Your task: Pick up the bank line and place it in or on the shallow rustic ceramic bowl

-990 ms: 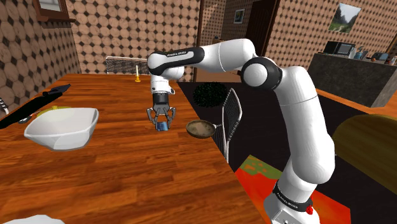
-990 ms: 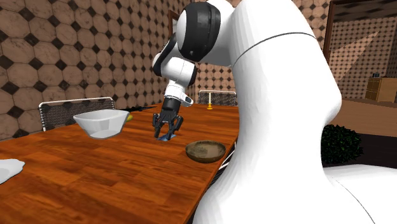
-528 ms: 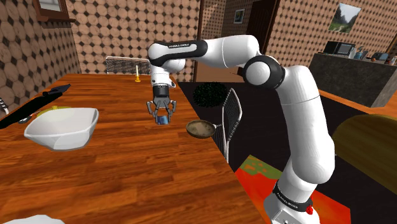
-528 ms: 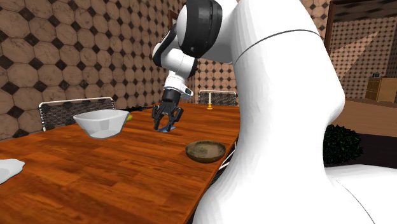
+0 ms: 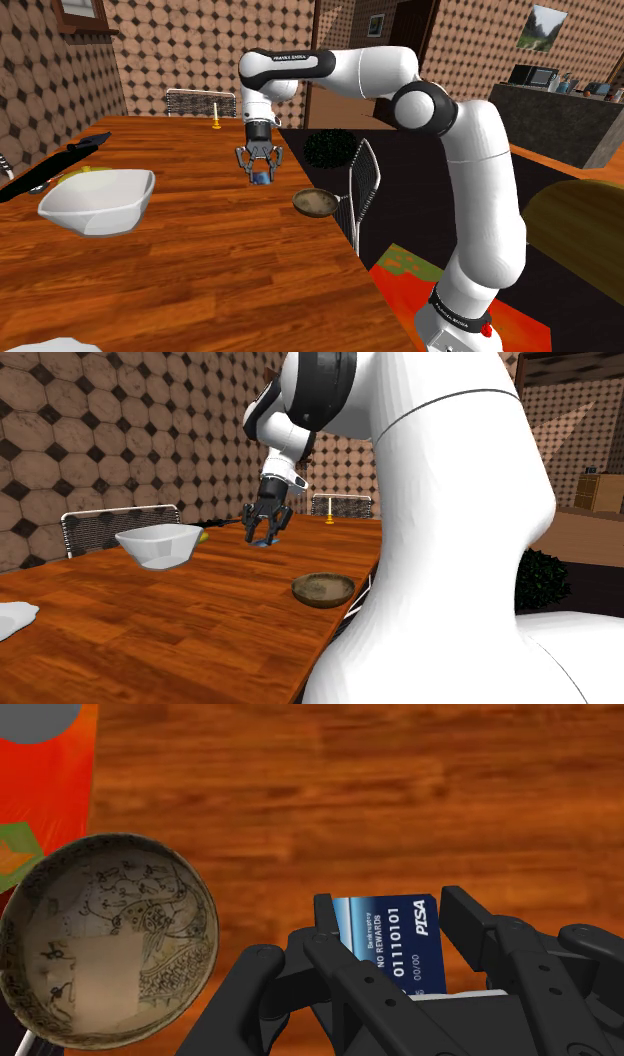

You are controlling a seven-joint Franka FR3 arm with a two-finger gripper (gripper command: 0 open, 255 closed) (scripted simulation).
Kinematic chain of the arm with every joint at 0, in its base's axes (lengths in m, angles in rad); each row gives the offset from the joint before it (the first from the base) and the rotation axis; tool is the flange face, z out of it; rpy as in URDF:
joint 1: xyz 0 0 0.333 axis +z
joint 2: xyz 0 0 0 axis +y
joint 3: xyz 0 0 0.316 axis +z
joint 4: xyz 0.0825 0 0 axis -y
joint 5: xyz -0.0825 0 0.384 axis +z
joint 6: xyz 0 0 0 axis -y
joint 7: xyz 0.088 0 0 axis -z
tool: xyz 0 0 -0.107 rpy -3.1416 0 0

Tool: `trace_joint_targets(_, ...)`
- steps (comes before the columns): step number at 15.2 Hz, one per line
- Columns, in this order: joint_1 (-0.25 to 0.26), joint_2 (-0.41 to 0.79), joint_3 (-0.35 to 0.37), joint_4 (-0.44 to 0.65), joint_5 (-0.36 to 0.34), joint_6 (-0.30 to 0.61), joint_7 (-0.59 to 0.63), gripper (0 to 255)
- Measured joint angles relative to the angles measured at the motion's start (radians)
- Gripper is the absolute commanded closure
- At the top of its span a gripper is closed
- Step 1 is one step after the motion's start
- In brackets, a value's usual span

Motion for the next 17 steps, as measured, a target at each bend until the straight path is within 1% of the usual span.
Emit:
trace_joint_targets(3,-0.038,-0.106,-0.015,-0.145,-0.002,0.022,-0.059,255)
trace_joint_targets(4,-0.048,-0.131,-0.020,-0.177,-0.003,0.025,-0.073,255)
trace_joint_targets(6,-0.066,-0.204,-0.028,-0.278,-0.004,0.044,-0.107,255)
trace_joint_targets(8,-0.090,-0.258,-0.042,-0.336,-0.010,0.037,-0.143,255)
trace_joint_targets(11,-0.123,-0.360,-0.066,-0.469,-0.024,0.051,-0.206,255)
trace_joint_targets(14,-0.147,-0.432,-0.086,-0.555,-0.038,0.053,-0.254,255)
trace_joint_targets(17,-0.151,-0.446,-0.090,-0.596,-0.041,0.076,-0.269,255)
